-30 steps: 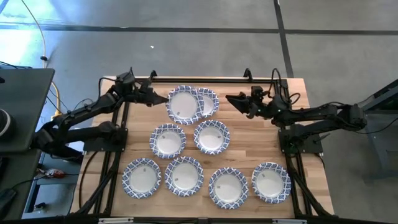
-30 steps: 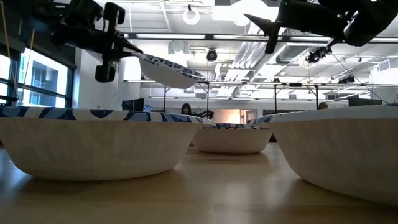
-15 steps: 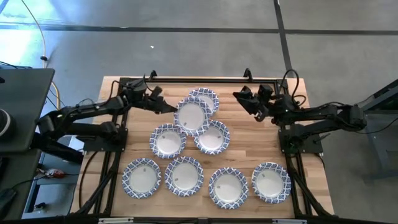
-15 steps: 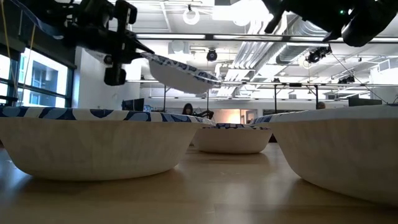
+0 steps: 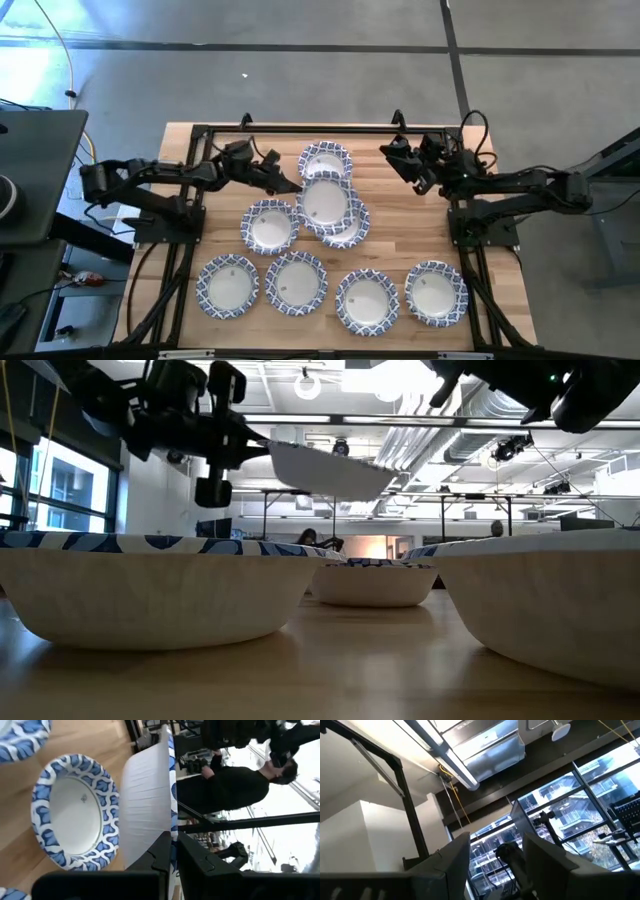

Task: Nest bowls inside each other
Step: Stack the white patterned bowl on top of the other white patterned bowl

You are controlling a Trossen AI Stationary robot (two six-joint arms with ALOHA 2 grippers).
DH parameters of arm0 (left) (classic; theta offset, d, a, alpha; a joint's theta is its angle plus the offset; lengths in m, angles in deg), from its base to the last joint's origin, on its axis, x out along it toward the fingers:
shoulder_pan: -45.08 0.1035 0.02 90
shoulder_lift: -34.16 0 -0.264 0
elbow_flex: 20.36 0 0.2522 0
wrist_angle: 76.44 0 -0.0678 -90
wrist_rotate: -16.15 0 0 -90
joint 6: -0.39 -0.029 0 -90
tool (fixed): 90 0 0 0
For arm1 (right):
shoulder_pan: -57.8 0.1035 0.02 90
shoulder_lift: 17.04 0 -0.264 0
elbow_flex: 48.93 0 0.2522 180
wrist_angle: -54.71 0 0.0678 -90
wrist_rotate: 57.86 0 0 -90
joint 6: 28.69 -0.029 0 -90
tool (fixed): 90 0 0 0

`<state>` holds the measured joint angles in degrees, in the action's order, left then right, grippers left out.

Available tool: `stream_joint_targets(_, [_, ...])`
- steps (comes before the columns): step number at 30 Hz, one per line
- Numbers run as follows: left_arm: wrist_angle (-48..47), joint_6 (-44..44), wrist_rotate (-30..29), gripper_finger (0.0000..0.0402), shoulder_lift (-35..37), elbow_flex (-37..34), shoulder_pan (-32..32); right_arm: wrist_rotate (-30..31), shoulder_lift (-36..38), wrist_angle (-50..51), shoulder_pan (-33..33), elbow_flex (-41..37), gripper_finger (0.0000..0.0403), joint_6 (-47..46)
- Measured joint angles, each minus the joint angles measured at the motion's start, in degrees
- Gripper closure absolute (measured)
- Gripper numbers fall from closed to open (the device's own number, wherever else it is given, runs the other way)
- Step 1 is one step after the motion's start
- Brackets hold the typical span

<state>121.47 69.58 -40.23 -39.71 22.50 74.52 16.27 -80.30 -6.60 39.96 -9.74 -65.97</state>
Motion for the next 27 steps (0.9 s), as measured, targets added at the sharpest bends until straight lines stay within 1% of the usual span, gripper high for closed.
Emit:
stream_joint_targets(6, [7.7,2.7,-0.3,0.0387,-5.9,0.0,-1.9,-0.8,3.5,3.7,-1.1,0.0,0.0230,0.2])
stream_joint_targets(11, [12.8,4.7,-0.3,0.0387,-9.8,0.0,-2.3,-1.1,6.3,7.8,-1.3,0.0,0.0230,0.5])
stream_joint_targets(19, [14.9,5.9,-0.4,0.0387,-14.0,0.0,-2.7,-1.1,8.3,11.2,-1.3,0.0,0.0230,1.7])
stream_joint_targets(27, [14.8,6.7,-3.0,0.0387,-15.7,0.0,-4.3,-1.1,8.3,12.9,-1.3,0.0,0.0230,2.8])
